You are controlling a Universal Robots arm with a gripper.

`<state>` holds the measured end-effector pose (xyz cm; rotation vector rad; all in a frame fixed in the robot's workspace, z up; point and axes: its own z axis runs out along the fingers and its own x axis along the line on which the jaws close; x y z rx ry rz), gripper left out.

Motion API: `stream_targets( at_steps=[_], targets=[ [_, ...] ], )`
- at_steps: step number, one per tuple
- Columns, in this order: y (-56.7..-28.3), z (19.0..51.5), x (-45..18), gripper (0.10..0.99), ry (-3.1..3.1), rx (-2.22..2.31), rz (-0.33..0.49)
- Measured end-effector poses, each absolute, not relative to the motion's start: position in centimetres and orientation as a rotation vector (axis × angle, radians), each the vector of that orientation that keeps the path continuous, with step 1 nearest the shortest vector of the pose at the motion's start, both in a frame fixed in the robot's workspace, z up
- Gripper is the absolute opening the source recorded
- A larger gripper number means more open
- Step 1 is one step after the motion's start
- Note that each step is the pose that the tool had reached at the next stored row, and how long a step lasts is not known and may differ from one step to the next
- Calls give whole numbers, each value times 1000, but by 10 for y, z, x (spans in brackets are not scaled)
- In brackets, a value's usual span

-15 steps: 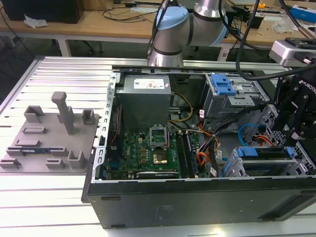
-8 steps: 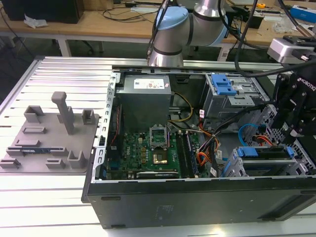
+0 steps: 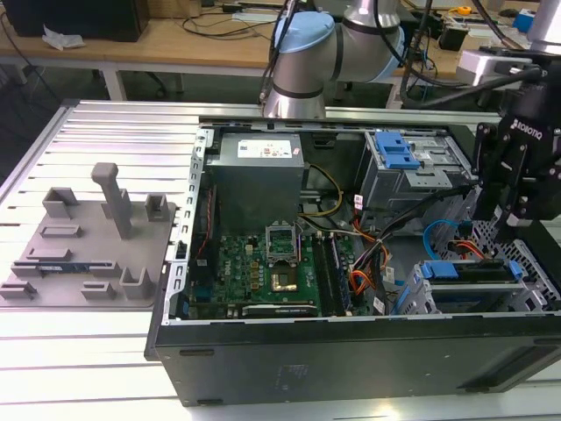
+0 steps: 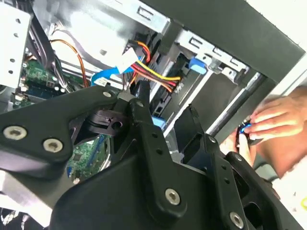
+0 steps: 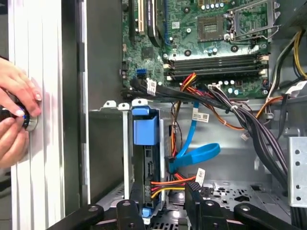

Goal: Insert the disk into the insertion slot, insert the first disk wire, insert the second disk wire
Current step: 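Insert the second disk wire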

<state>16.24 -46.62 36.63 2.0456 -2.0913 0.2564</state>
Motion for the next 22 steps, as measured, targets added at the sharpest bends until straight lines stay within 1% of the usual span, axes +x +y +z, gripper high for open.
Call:
stream_targets(
  at_steps=[2,4,6,11,18,22],
  targets=[
    [-462,370,162,482,-2073,2041,276],
    [-461,371,161,482,-2010,2029,336],
    [-460,371,159,482,-1972,2032,364],
    [-453,371,142,482,-1969,2035,369],
    [-453,370,130,482,-1884,2130,394],
    [-453,368,121,482,-1882,2147,392]
  ],
)
